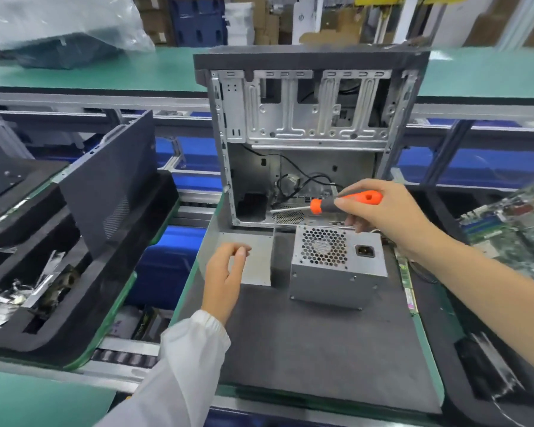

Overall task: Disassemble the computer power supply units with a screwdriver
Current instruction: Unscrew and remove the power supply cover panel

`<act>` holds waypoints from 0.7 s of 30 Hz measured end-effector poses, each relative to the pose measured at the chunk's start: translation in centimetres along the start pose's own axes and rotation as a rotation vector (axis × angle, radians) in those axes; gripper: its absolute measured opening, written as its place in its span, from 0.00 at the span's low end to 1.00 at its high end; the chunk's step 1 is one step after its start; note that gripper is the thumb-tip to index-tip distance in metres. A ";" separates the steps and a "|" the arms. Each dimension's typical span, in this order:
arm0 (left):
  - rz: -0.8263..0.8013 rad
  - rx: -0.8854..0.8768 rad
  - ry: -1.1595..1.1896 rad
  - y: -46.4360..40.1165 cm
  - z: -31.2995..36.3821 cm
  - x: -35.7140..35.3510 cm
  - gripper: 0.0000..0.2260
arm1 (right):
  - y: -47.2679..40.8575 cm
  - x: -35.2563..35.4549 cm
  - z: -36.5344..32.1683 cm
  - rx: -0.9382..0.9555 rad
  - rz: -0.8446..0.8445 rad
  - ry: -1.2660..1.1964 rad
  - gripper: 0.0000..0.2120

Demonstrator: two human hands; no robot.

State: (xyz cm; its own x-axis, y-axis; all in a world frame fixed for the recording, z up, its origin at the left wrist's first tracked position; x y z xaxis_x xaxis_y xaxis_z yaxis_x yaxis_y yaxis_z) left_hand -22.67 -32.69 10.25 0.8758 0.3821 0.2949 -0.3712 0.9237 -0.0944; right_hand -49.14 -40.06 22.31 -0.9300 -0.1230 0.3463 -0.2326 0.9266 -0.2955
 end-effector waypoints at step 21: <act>-0.504 -0.578 -0.839 0.3 8.5 -17.6 0.47 | 0.8 5.8 -7.3 0.442 0.129 0.472 0.13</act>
State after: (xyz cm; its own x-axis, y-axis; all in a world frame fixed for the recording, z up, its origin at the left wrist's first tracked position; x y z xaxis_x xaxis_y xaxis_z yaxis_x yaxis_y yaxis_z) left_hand -40.79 -39.41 13.07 0.3215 0.0256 0.9466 0.3532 0.9242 -0.1450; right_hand -52.68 -37.43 30.56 -0.7571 0.2415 0.6070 -0.3159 0.6780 -0.6638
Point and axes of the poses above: each hand's wrist, its own y-axis away from the middle knuckle, its own x-axis out of the back of the hand, z = x × y, the point moved 9 cm from there along -y, towards the middle knuckle, and after that the axes turned 12 degrees about x, right-handed, at the moved point
